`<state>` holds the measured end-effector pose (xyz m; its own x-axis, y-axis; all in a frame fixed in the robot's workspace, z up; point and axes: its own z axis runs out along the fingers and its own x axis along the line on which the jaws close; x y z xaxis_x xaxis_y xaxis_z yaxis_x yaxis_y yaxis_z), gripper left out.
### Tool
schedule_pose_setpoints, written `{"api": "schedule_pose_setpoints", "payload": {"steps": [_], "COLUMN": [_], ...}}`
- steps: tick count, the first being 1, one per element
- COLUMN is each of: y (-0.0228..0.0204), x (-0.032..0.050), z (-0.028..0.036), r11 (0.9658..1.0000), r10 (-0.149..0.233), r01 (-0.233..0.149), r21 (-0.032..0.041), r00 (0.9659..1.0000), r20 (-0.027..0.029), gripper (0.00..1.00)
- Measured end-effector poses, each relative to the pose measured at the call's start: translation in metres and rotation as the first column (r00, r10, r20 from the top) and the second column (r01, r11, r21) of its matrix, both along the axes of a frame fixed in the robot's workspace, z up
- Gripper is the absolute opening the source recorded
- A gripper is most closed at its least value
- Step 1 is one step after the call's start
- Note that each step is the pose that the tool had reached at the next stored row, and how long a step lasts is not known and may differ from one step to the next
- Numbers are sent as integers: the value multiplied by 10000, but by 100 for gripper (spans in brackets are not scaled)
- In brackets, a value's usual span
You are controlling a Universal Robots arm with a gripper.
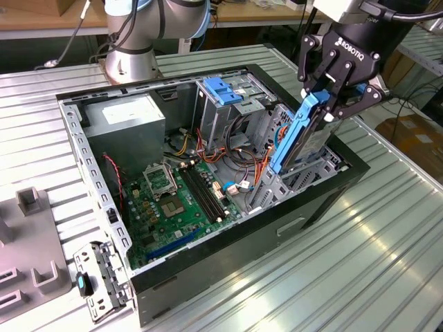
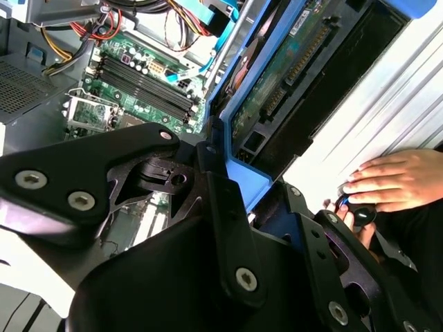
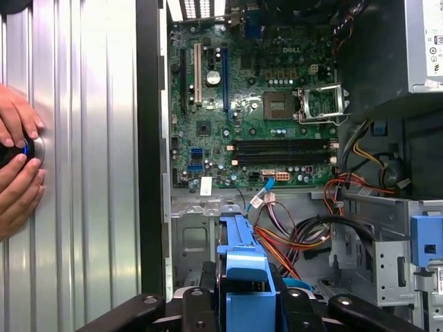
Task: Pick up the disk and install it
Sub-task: 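Insert the disk into the insertion slot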
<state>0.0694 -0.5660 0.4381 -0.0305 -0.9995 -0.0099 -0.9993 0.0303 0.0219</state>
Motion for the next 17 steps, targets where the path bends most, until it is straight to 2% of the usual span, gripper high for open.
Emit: {"api": "schedule_pose_setpoints", "payload": {"steps": [9, 11, 17], "y": [-11, -13, -15], "x": [0, 0, 0], "z": [-121, -187, -313], "r11": [10000, 10000, 10000], "r10": [0, 0, 0], "r01": [0, 0, 0], "r21": [0, 0, 1], "r00": [10000, 10000, 10000], "r20": [0, 0, 0], "gripper": [37, 37, 37]}}
